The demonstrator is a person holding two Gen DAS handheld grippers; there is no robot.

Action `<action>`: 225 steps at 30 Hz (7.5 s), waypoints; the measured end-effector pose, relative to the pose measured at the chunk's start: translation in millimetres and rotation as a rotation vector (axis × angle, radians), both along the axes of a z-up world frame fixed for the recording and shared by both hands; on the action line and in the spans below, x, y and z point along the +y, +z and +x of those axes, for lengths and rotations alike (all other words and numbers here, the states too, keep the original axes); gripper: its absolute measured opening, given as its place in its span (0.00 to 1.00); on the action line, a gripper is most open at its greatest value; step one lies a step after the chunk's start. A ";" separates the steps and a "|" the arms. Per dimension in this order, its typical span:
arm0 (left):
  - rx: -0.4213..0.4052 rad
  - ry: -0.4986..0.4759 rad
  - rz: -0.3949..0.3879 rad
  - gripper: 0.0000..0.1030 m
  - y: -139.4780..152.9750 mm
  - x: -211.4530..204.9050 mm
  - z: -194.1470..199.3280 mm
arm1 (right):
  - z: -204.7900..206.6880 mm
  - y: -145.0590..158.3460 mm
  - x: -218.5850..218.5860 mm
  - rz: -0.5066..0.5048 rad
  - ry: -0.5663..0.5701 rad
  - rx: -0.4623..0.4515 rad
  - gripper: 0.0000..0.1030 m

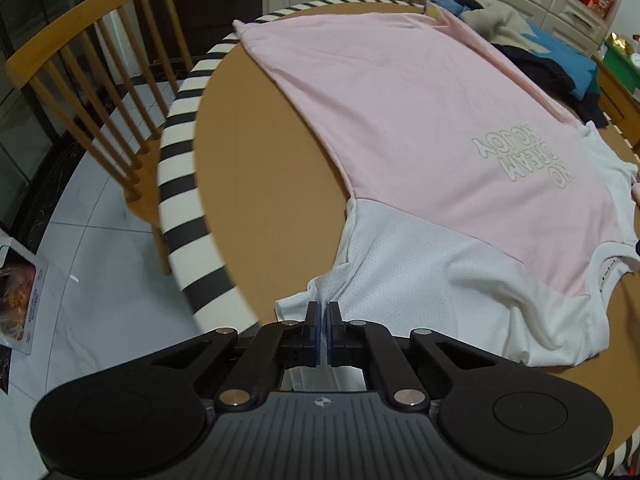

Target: Fold clothes

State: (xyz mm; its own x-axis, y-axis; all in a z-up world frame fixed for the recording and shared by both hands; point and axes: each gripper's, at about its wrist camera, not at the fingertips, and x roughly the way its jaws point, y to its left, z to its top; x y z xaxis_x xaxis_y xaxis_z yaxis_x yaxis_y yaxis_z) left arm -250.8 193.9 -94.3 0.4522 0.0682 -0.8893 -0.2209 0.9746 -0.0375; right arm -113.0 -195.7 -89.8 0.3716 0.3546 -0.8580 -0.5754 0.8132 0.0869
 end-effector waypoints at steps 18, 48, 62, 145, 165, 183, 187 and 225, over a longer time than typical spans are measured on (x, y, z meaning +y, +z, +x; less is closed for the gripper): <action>0.024 0.041 0.004 0.03 13.6 8.8 -29.5 | -11.7 -21.7 7.8 -0.107 0.093 0.068 0.10; -0.299 0.149 0.068 0.43 77.6 113.6 192.0 | 234.4 84.9 80.8 0.235 -0.176 -0.266 0.34; -0.123 0.036 0.284 0.10 0.4 132.4 318.3 | 387.0 11.2 206.4 0.033 -0.156 -0.200 0.33; -0.168 0.440 0.186 0.09 -12.5 215.5 295.0 | 358.7 -18.3 295.8 0.153 -0.039 -0.192 0.35; -0.257 0.063 -0.037 0.80 67.7 -35.9 126.7 | 99.8 83.7 -104.0 0.543 -0.756 -0.214 0.84; -0.083 0.031 -0.160 0.03 -0.6 -134.8 63.9 | 74.0 -15.2 -136.9 0.523 -0.820 0.118 0.36; -0.076 0.022 -0.147 0.03 -4.8 -141.3 55.9 | 86.5 -32.3 -144.4 0.580 -0.886 0.183 0.36; -0.026 -0.006 -0.179 0.07 0.2 -121.4 58.6 | 95.3 -11.3 -93.7 0.467 -0.715 -0.129 0.08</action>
